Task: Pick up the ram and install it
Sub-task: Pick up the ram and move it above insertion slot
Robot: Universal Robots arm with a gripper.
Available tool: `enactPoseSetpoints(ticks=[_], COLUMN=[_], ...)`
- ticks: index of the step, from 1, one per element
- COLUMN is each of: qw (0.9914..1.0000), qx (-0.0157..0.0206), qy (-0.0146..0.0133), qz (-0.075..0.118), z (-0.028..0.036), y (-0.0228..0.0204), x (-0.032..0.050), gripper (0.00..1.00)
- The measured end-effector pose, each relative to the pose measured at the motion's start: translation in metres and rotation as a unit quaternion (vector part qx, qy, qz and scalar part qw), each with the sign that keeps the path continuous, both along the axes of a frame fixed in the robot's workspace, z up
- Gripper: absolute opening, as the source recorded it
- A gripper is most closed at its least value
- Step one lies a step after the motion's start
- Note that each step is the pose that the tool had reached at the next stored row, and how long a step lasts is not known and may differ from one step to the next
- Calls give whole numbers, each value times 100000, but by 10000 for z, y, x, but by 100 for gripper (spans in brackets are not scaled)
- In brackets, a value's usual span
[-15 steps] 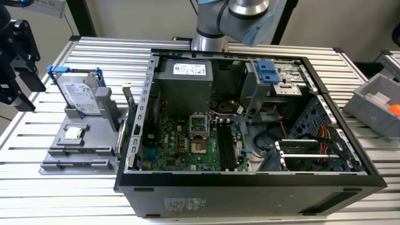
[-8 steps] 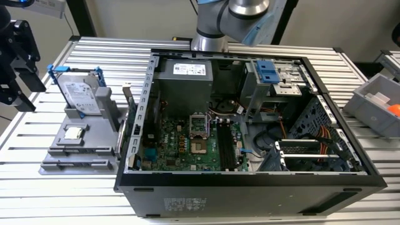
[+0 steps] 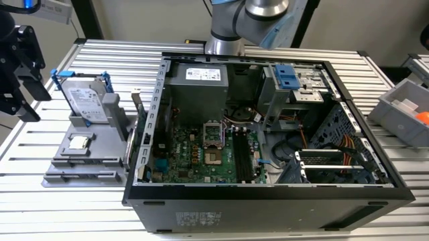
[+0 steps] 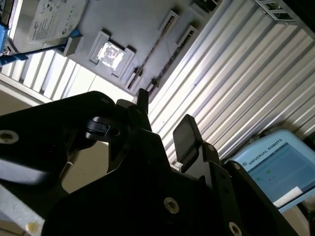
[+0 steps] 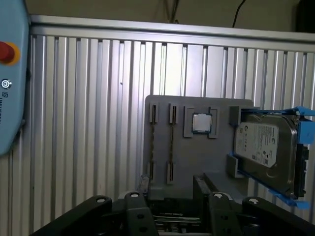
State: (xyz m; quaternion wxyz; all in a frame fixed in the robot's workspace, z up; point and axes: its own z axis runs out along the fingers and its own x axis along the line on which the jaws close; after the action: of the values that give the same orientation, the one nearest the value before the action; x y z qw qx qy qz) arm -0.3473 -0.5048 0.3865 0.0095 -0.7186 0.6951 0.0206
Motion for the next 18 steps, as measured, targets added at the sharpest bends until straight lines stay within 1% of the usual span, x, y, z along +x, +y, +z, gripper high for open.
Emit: enactPoseSetpoints(ticks=[18], qw=[100000], qx=[3], qy=[-3], qz=[-91], z=[-151], y=[4], x=[0], gripper=[100])
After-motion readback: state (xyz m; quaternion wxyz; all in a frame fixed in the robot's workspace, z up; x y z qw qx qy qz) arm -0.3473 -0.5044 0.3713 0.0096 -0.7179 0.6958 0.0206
